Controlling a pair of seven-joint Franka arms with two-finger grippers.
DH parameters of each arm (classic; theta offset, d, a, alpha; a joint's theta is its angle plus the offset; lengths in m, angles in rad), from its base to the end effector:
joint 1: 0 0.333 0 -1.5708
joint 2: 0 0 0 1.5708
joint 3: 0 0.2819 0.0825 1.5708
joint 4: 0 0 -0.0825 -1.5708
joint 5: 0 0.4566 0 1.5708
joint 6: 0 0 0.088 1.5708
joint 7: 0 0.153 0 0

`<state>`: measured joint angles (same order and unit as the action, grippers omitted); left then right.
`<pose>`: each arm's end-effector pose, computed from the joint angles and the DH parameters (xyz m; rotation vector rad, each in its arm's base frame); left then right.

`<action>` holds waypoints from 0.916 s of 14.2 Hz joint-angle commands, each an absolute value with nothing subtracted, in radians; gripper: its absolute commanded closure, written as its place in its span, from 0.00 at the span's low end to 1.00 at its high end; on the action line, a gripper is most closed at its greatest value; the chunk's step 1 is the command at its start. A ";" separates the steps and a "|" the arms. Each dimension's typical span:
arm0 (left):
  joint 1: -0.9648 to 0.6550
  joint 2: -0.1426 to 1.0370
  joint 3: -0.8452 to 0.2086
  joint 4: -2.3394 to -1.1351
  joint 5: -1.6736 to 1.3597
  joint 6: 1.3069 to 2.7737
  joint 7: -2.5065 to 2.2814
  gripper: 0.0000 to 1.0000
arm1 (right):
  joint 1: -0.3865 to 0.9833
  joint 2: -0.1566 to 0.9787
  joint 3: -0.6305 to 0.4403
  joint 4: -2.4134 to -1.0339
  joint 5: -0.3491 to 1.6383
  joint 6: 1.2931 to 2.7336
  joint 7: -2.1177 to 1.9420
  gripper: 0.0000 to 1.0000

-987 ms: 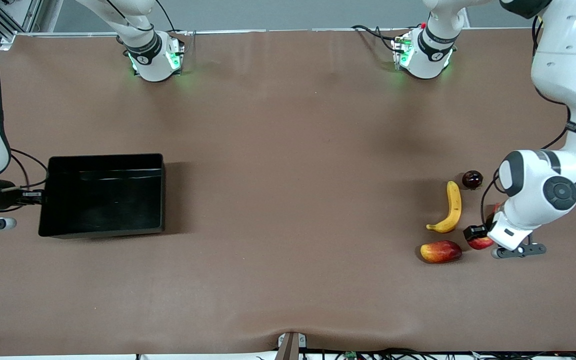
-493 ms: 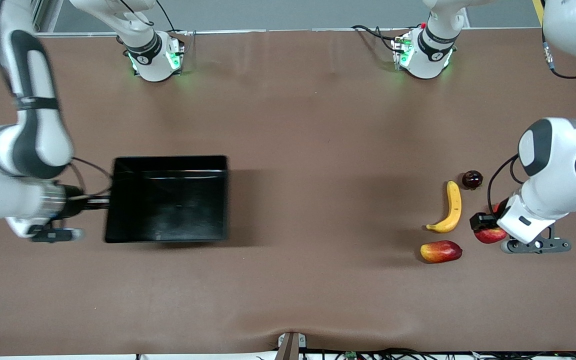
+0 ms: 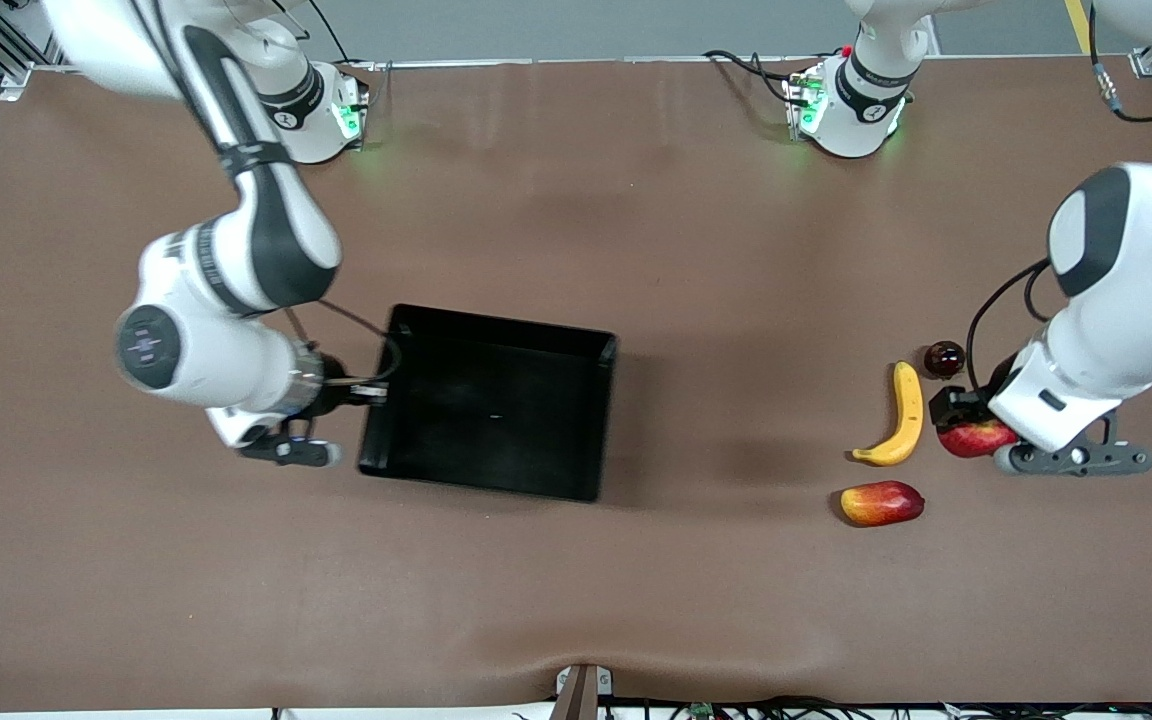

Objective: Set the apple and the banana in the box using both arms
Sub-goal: 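Slide the tray toward the fruit while the left gripper lifts the apple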

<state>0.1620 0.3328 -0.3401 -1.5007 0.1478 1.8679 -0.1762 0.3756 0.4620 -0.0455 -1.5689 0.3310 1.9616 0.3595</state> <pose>0.7195 -0.0916 0.3955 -3.1163 0.0330 -0.0919 0.6737 0.2701 0.2659 -2.8815 0.2351 0.2307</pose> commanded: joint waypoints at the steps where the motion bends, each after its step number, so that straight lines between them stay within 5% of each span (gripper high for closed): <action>1: 0.167 0.276 -0.362 -1.511 0.118 1.819 -0.183 1.00 | 0.429 0.482 -0.057 -1.569 0.425 2.011 0.385 1.00; 11: 0.160 0.258 -0.500 -1.522 0.094 1.773 -0.413 1.00 | 0.613 0.610 -0.058 -1.566 0.437 2.187 0.488 1.00; 12: 0.150 0.258 -0.506 -1.525 0.094 1.778 -0.416 1.00 | 0.617 0.618 -0.058 -1.565 0.439 2.189 0.489 0.57; 13: 0.132 0.258 -0.506 -1.528 0.098 1.784 -0.431 1.00 | 0.614 0.624 -0.061 -1.563 0.434 2.200 0.483 0.01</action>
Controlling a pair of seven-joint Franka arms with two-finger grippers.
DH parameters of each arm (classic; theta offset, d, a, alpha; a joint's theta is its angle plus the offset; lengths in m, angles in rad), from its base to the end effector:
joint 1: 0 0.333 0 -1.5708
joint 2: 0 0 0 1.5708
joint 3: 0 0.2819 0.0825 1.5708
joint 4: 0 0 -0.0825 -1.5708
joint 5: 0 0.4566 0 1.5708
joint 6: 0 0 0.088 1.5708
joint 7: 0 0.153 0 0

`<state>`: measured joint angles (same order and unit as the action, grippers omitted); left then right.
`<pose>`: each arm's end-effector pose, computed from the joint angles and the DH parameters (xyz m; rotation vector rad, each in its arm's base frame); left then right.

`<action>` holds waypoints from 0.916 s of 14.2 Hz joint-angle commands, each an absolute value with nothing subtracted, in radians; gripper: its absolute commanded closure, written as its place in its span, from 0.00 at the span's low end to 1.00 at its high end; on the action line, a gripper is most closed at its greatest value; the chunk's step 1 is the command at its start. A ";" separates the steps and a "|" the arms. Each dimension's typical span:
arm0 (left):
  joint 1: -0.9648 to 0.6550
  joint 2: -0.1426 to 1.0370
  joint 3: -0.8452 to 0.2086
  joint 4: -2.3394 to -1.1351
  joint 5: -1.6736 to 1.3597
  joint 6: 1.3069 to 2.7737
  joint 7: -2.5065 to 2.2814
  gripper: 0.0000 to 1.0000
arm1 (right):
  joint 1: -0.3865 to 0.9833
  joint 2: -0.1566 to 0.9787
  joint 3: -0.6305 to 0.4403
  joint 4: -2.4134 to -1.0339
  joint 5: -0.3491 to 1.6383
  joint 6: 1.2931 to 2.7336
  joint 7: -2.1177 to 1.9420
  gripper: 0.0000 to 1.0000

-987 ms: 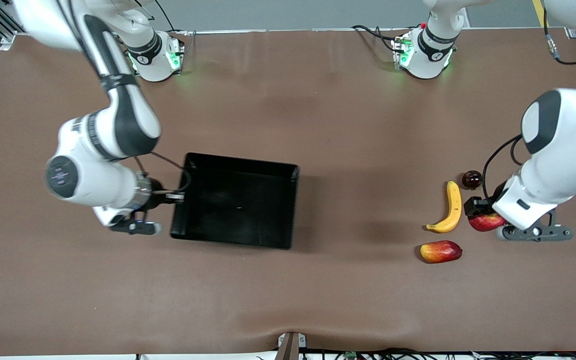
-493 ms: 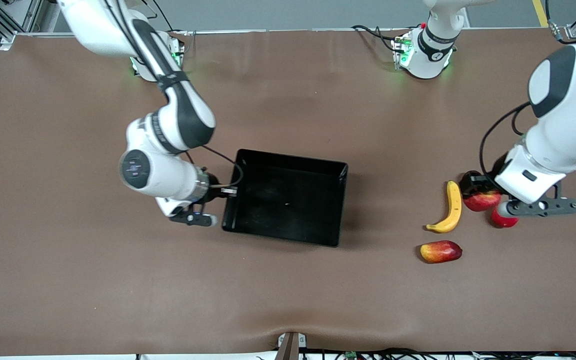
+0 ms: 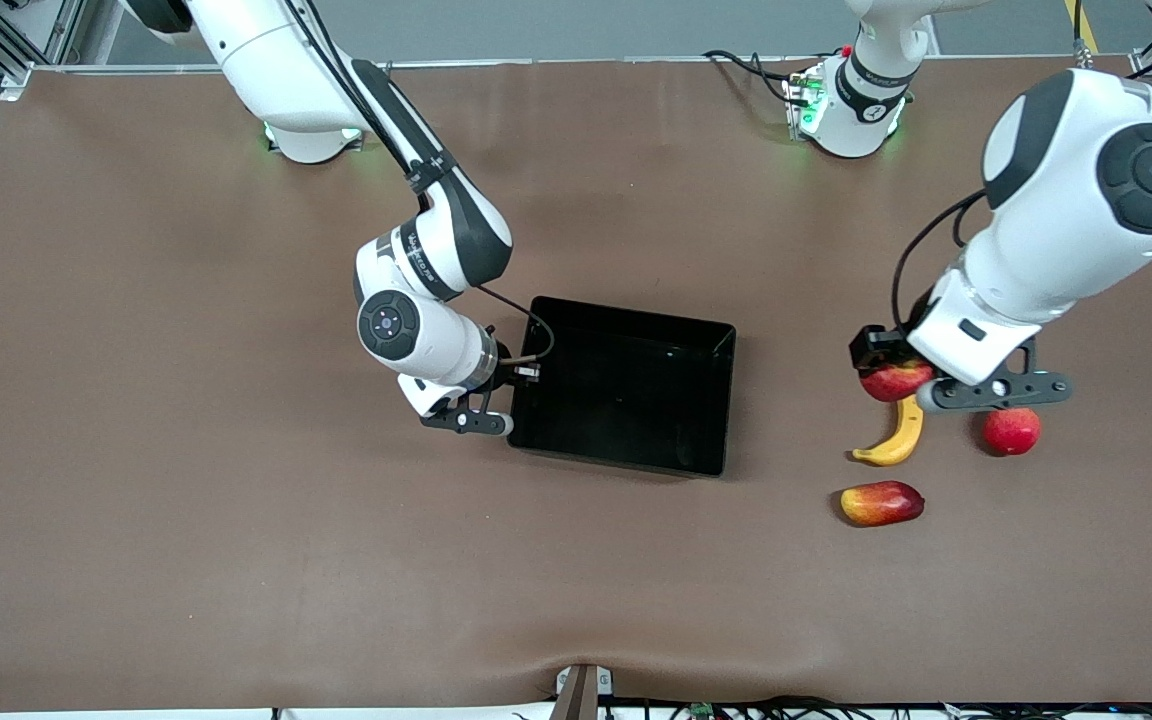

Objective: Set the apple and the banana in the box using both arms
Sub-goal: 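Carry the apple over the tray while the right gripper withdraws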

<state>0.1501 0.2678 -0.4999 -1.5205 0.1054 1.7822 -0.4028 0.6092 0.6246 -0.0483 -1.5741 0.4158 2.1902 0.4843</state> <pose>0.6719 -0.2056 0.4318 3.1087 0.0761 0.0253 0.6097 0.4204 0.1629 -2.8590 0.2276 0.2300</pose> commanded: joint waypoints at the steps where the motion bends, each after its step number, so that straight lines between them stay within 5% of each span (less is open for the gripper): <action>1: 0.105 0.259 -0.505 -1.534 0.103 1.786 -0.454 1.00 | 0.612 0.620 -0.066 -1.557 0.430 2.206 0.485 0.00; 5: 0.034 0.273 -0.506 -1.549 0.110 1.786 -0.532 1.00 | 0.575 0.556 -0.124 -1.491 0.422 2.114 0.483 0.00; 9: -0.063 0.354 -0.506 -1.583 0.112 1.871 -0.669 1.00 | 0.548 0.537 -0.265 -1.268 0.281 1.796 0.463 0.00; 13: -0.153 0.475 -0.505 -1.580 0.161 1.952 -0.780 1.00 | 0.433 0.517 -0.275 -1.152 0.276 1.602 0.460 0.00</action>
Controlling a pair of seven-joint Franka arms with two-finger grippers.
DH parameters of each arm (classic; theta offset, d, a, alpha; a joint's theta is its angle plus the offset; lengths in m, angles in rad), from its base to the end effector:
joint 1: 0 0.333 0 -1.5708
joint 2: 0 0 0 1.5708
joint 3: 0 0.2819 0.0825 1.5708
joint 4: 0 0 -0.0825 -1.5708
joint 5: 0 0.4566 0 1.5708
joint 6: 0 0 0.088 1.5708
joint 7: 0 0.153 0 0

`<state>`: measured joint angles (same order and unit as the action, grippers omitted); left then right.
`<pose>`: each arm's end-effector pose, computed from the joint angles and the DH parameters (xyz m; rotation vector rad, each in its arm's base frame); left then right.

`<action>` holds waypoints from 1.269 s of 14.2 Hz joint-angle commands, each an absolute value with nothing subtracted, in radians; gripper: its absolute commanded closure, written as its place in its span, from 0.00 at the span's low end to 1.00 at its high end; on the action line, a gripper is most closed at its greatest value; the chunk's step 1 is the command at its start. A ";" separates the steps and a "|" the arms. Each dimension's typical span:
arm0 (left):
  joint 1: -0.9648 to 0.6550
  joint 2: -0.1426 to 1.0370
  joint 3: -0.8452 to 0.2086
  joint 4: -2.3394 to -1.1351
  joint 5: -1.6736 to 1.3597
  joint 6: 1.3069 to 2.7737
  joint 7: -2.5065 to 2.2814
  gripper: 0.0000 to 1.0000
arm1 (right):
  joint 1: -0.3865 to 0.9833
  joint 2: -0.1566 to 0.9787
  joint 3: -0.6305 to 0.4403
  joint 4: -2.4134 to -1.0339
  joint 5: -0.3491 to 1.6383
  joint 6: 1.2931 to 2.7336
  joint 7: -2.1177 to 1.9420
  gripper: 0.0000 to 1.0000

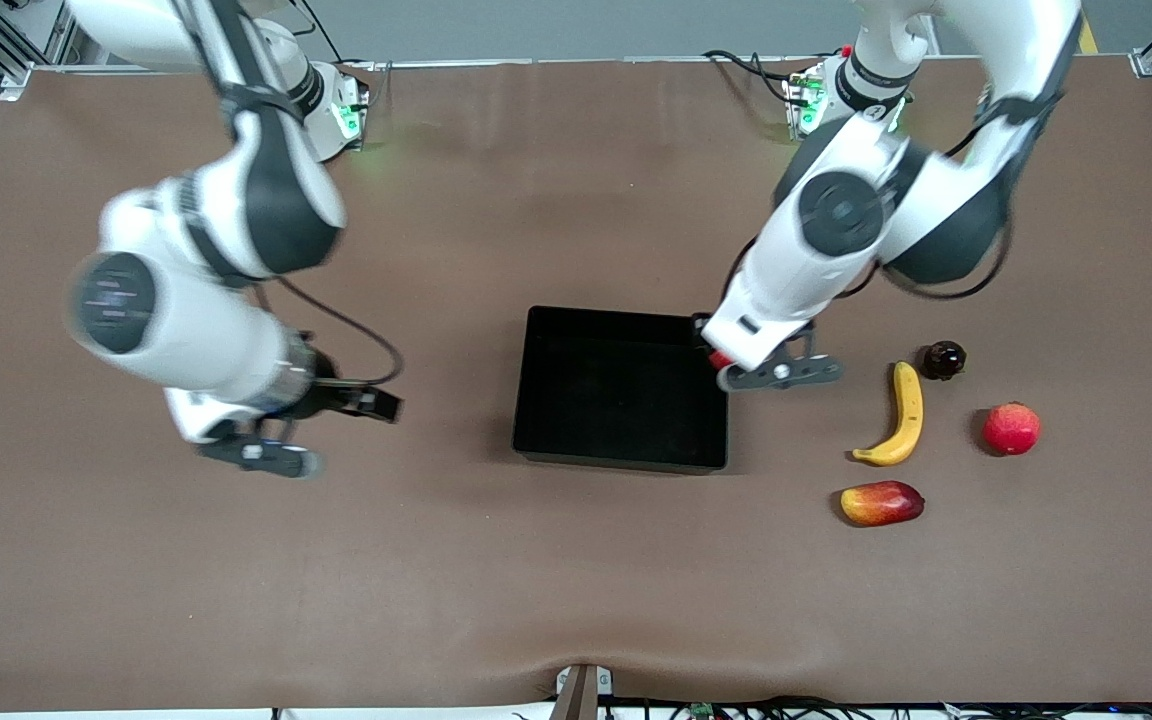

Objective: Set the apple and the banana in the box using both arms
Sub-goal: 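Carry the apple over the tray while the right gripper withdraws, then lower the apple into the tray and open the left gripper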

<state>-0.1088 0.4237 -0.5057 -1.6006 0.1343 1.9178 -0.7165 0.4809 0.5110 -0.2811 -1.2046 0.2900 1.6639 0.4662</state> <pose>0.6016 -0.3801 0.3012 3.1076 0.1326 -0.1369 0.7205 0.2254 0.4093 -2.9806 0.3992 0.1243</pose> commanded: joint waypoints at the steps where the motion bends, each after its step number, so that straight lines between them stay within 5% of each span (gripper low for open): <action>1: -0.173 0.503 -0.505 -1.578 0.161 1.991 -0.814 1.00 | 0.413 0.484 -0.276 -1.154 0.278 1.576 0.436 0.00; 9: -0.209 0.682 -0.500 -1.585 0.249 2.100 -0.911 1.00 | 0.239 0.134 -0.281 -1.425 0.137 1.539 0.054 0.00; 17: -0.207 0.749 -0.486 -1.605 0.304 2.164 -0.962 0.99 | 0.155 0.025 -0.275 -1.387 0.049 1.430 -0.204 0.00; 18: -0.207 0.749 -0.486 -1.606 0.304 2.164 -0.965 0.90 | 0.161 0.015 -0.272 -1.384 0.004 1.410 -0.198 0.00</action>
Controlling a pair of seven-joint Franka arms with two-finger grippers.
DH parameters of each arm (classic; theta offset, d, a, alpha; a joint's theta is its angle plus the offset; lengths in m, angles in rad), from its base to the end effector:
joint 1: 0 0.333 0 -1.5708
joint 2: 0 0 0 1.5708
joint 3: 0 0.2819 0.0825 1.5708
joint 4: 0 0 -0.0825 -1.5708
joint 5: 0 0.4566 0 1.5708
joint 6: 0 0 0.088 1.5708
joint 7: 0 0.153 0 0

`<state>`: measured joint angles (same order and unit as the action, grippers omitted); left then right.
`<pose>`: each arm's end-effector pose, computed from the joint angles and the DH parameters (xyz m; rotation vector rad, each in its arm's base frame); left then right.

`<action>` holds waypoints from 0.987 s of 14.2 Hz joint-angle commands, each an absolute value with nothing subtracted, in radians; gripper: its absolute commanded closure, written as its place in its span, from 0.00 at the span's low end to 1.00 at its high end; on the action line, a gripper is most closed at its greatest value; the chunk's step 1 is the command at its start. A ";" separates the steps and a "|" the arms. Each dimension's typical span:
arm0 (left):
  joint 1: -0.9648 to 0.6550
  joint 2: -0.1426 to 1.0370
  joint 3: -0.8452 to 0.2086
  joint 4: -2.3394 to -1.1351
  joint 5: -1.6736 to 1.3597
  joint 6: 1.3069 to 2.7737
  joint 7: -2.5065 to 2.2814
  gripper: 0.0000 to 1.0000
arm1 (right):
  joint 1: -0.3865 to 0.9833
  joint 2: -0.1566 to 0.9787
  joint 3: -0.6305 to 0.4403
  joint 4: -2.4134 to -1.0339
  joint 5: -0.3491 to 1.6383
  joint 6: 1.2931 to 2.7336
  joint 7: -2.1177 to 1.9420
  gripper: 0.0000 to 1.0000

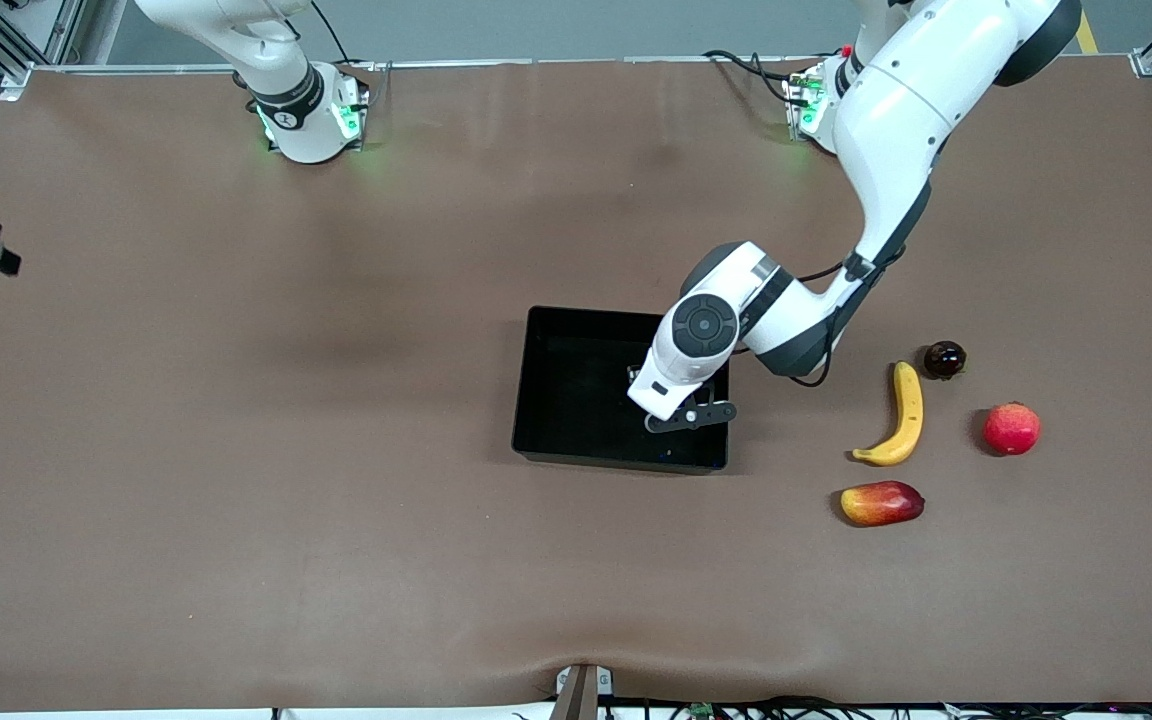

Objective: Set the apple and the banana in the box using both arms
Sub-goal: 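Lower the apple into the tray and open the left gripper, then move the left gripper down to the yellow banana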

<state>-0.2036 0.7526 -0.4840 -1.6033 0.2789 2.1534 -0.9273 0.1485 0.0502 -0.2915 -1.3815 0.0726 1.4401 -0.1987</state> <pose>0.5659 -0.4281 0.1003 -3.1196 -0.2611 0.2356 0.6218 -0.0734 0.6047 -3.0849 -0.1018 -0.0310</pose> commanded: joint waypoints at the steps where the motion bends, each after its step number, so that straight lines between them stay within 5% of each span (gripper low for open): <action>1: -0.207 0.747 -0.486 -1.608 0.304 2.161 -0.976 0.62 | 0.161 0.014 -0.273 -1.384 -0.026 1.392 -0.196 0.00; 2: -0.209 0.742 -0.486 -1.608 0.305 2.157 -0.989 0.08 | 0.155 0.012 -0.276 -1.384 -0.026 1.388 -0.198 0.00; 3: -0.207 0.738 -0.486 -1.608 0.305 2.154 -1.000 0.00 | 0.156 0.015 -0.275 -1.390 -0.026 1.396 -0.196 0.00; 14: 0.085 0.512 -0.494 -1.603 0.291 2.017 -0.682 0.00 | 0.097 0.038 -0.184 -1.420 -0.018 1.477 -0.196 0.00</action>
